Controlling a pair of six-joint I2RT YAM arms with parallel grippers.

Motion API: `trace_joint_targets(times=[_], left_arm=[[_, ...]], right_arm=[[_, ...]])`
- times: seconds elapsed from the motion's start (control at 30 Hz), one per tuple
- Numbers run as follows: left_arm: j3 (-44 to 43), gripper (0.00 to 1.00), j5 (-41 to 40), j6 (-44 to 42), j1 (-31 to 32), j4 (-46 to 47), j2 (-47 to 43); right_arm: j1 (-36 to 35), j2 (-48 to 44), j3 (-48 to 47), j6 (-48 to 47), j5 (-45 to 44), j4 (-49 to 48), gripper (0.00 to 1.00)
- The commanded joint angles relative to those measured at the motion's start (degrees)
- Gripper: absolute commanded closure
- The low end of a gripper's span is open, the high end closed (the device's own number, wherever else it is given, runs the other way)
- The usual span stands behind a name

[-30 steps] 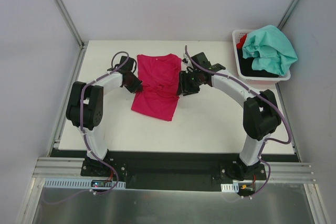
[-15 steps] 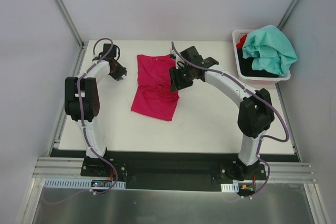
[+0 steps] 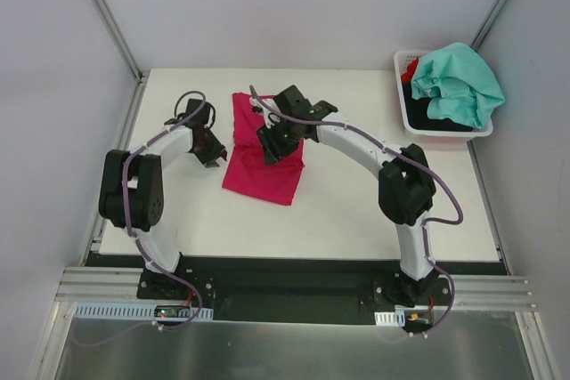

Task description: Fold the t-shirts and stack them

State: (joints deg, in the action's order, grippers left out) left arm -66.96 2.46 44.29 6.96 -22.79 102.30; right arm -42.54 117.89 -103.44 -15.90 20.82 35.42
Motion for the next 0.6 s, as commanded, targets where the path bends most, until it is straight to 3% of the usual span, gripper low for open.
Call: trace_joint_targets(times=[0.0,0.23,0.57], left_arm=[[4.28,0.69,2.8,2.11,3.84,-0.86,-11.15],[5.34,0.68,8.6,2.55,9.12,-1.21,-15.73],[11.59,0.7,2.2,0.88,12.02,0.99,-13.98]], right_arm=[[-0.61,-5.45,3.22,0.07,-0.5,-0.6,0.53],[-0.78,-13.02,17.99,8.5,1.24,-4.91,0.48],[-1.14,-21.11,33.29,13.35,-2.18,-8.87,0.44]])
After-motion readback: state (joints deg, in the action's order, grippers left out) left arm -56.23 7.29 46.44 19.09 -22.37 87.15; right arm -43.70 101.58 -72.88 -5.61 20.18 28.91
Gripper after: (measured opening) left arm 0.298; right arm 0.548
